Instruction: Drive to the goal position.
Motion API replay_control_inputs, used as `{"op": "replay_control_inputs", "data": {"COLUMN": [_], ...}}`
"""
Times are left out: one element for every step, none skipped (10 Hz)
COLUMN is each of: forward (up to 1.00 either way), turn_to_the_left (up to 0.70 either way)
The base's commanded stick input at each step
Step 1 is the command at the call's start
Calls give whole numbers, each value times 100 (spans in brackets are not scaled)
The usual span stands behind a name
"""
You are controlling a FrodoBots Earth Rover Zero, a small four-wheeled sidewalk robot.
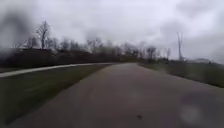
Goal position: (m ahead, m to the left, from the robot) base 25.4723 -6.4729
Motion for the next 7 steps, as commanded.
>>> {"op": "replay_control_inputs", "data": {"forward": [70, 70, 70, 70, 70, 70, 70], "turn_to_the_left": [0, 0, 0, 0, 0, 0, 0]}}
